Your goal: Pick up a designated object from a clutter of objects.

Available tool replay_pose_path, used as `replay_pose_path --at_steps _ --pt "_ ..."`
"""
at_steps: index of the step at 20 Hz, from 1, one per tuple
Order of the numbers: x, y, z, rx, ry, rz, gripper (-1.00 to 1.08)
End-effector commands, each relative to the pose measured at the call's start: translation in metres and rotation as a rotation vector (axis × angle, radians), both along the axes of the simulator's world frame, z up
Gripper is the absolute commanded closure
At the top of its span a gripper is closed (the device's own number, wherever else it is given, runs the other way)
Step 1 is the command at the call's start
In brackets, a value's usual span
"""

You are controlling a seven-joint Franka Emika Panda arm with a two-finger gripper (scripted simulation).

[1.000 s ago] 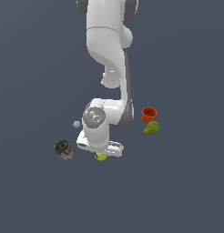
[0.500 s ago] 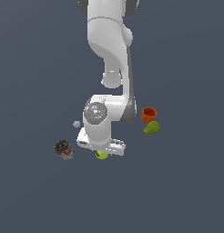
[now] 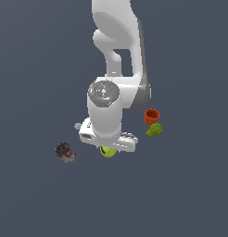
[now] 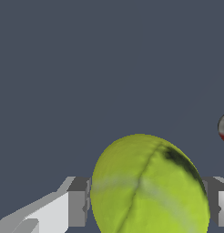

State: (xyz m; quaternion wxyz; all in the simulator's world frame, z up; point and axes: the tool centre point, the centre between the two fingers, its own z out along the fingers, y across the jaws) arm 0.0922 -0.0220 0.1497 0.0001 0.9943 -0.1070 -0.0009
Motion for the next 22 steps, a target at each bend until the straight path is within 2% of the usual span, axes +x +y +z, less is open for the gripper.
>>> replay_pose_path --at_steps 1,15,22 --pt "0.003 0.008 0.029 -0.001 -0.002 0.000 1.08" --pt "0.023 0.052 0.180 -0.001 -0.002 0.000 1.08" --pt "0.032 0.068 0.237 0.000 -0.002 0.000 1.08"
